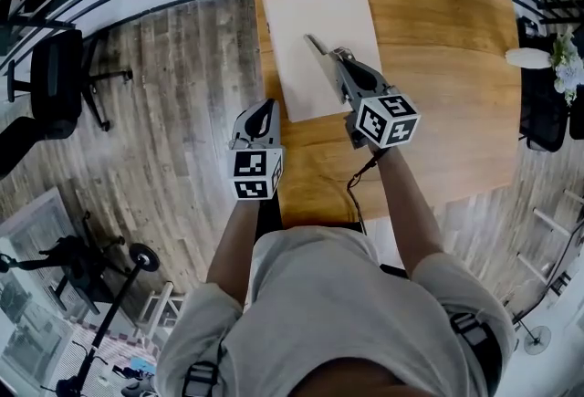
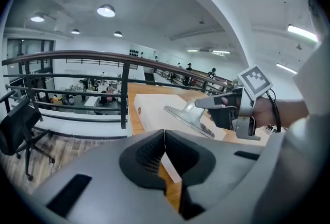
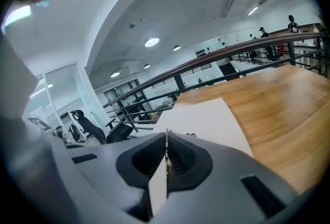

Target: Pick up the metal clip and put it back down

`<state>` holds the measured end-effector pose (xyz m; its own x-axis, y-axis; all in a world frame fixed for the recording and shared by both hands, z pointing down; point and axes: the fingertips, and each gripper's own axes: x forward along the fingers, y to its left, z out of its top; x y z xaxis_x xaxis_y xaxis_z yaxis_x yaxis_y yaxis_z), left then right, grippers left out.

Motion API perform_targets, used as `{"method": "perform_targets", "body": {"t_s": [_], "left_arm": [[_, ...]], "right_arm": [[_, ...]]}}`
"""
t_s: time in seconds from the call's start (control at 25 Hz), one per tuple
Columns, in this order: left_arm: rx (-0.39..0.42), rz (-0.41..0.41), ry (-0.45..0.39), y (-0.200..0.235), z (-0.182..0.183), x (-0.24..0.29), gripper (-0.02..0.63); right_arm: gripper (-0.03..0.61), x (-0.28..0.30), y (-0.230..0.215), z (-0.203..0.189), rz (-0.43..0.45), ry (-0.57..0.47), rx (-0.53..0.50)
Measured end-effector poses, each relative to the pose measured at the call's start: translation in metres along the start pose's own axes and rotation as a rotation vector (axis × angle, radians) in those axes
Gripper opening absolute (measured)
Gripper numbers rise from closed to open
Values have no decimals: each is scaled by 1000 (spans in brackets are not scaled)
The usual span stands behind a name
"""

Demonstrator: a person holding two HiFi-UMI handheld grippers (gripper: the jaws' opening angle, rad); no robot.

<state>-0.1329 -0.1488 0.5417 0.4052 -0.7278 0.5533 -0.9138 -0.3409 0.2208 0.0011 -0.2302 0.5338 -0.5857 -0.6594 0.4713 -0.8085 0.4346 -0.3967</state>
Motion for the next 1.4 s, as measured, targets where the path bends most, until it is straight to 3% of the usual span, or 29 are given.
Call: {"method": "perform_targets", "body": {"t_s": [0.28,0.4,0.52,1.0,1.12,1.2,1.4], "left_arm": [[-29,-13,8,-6,-4,-7,25],[-34,-12,3,-6,-1,-15,25],[-41,-17,-4,-9,2,-22,25],[-39,-75,4,-44,-4,-35,25],[-45,-92,-1,-57,-3,-40,25],[-48,-108,-15,-69,2,-45,25],[1,-138,-50,-89,24,-57,25]], "right_arm": [[45,7,-8,-17,-16,81,-106],[195,4,-6,-29,-25,136,-139],[207,-7,-5,-37,-44,149,-151],[198,-67,33,-68,-42,149,-137],[141,-84,49,-69,-44,126,-144],[69,-100,57,-63,-66,81,-153],[36,-132,77,-33,-100,-37,-151]]}}
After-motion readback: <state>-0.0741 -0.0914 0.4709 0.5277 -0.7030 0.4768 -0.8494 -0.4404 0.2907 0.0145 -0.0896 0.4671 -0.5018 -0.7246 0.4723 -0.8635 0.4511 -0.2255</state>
